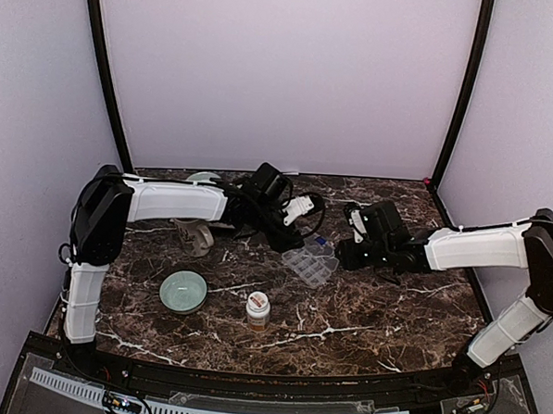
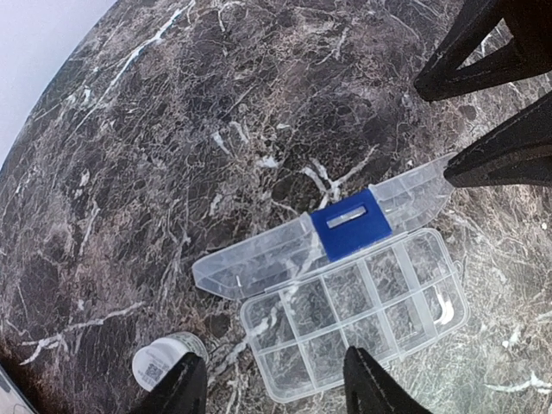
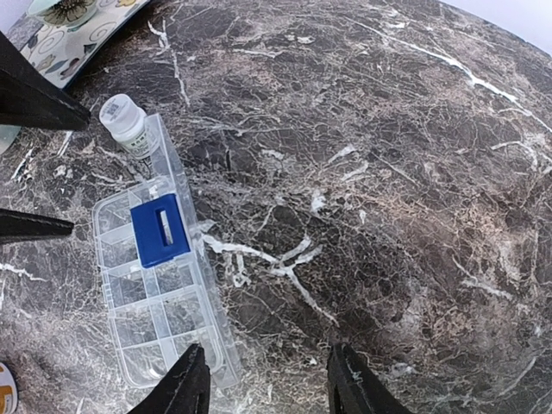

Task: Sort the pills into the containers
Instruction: Adjust the pill container at the center of the board.

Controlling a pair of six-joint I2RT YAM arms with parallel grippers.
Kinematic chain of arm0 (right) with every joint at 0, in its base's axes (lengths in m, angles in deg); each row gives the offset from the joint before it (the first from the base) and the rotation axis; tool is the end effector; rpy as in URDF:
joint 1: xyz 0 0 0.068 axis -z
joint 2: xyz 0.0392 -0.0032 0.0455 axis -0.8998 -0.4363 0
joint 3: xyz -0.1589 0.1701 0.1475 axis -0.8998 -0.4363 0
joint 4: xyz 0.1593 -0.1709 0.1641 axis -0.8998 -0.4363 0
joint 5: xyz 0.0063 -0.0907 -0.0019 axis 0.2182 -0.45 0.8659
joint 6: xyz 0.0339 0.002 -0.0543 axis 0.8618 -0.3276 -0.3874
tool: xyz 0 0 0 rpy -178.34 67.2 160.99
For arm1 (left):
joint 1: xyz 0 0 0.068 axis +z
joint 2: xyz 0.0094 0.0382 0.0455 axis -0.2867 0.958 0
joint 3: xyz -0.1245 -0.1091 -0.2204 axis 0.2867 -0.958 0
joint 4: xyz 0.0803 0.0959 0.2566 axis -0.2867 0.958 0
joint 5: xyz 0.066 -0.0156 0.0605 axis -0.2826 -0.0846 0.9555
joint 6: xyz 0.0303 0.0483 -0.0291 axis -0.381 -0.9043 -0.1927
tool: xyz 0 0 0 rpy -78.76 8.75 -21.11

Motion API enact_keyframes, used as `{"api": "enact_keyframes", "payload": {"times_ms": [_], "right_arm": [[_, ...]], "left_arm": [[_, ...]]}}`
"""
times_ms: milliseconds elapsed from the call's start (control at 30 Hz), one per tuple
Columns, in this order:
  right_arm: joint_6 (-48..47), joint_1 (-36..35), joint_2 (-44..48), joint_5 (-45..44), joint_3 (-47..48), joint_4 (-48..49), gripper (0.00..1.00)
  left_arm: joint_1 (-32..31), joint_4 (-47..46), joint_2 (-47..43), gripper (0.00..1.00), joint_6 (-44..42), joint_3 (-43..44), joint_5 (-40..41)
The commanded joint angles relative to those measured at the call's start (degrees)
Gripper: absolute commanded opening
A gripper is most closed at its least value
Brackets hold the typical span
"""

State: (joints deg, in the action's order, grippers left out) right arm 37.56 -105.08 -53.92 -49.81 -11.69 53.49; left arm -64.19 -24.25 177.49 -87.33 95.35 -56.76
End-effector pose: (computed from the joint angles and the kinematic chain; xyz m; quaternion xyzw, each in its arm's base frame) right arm 0.2635 0.2166 0.1622 -0.1539 0.8978 0.1213 0.3945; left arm 0.3481 -0.3898 0.1916 0.5231 0.7415 -0.1591 0.3889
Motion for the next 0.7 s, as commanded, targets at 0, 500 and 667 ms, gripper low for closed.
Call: {"api": "enact_keyframes", "payload": {"times_ms": [0,500,667], "right_arm": [[0.34,-0.57,-0.06,-0.8,2.28,0.13,0.48],[0.08,-0.55,-2.59,-2.07,4.78,-1.47,0.48],[0.22,-0.26,-3.4,-2.78,5.47,-2.21,0.48]], "left_arm": [[0.02,4.49,1.03,0.55,-1.41,2.94,-2.39],[0.09,9.19,5.5,0.5,-2.3,5.23,-1.72],[0.26,9.93,6.63,0.49,-2.27,5.53,-2.04]]}}
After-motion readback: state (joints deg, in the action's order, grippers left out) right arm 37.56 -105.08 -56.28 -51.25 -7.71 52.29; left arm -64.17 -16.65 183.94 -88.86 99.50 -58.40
